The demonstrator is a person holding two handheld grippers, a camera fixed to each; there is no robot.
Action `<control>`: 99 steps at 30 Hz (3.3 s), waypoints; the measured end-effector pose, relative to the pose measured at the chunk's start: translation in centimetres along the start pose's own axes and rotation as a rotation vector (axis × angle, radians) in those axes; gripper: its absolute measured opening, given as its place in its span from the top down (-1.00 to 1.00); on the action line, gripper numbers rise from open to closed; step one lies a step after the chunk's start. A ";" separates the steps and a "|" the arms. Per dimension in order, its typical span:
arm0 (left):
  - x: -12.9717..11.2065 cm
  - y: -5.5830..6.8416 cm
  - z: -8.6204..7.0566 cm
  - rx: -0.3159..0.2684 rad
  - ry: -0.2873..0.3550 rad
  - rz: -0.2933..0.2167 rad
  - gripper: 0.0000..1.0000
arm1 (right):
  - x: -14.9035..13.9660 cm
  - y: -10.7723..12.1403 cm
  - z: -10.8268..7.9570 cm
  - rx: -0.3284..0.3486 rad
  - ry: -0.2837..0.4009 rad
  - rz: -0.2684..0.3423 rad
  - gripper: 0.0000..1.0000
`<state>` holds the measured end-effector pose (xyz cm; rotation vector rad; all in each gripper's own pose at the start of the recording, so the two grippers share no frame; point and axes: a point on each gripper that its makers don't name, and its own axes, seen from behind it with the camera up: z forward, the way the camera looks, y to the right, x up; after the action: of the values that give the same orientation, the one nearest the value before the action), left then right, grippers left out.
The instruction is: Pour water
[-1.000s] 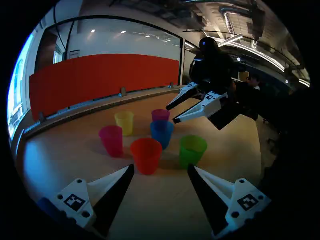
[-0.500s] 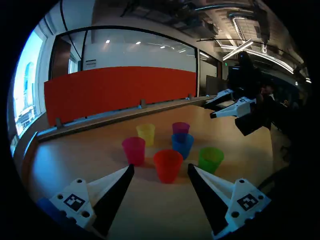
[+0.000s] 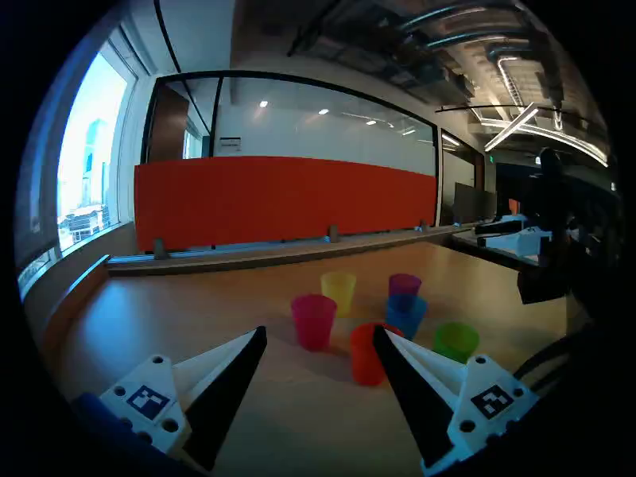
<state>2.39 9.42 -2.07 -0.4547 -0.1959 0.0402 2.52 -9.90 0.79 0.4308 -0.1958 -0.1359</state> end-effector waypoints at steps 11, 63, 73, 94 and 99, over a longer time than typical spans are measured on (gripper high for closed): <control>2.0 -2.9 -1.0 0.171 0.072 0.005 -0.99 | -0.4 4.7 -2.4 -0.272 0.112 0.073 -1.00; -1.5 -6.8 -1.2 0.480 0.182 0.001 -0.99 | -1.1 8.4 -6.2 -0.541 0.165 0.156 -0.99; -2.6 -7.6 -1.1 0.481 0.176 -0.012 -0.99 | -1.1 8.3 -6.1 -0.548 0.162 0.160 -0.99; -3.0 -7.6 -1.2 0.476 0.191 -0.014 -0.99 | -0.7 8.4 -6.2 -0.554 0.166 0.148 -0.99; -3.2 -7.4 -1.1 0.472 0.189 -0.010 -0.99 | -0.8 8.4 -6.2 -0.551 0.165 0.147 -1.00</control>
<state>-0.55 2.04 -0.31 0.0141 0.0009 0.0321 3.87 0.25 -1.28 -0.1223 -0.0222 -0.0060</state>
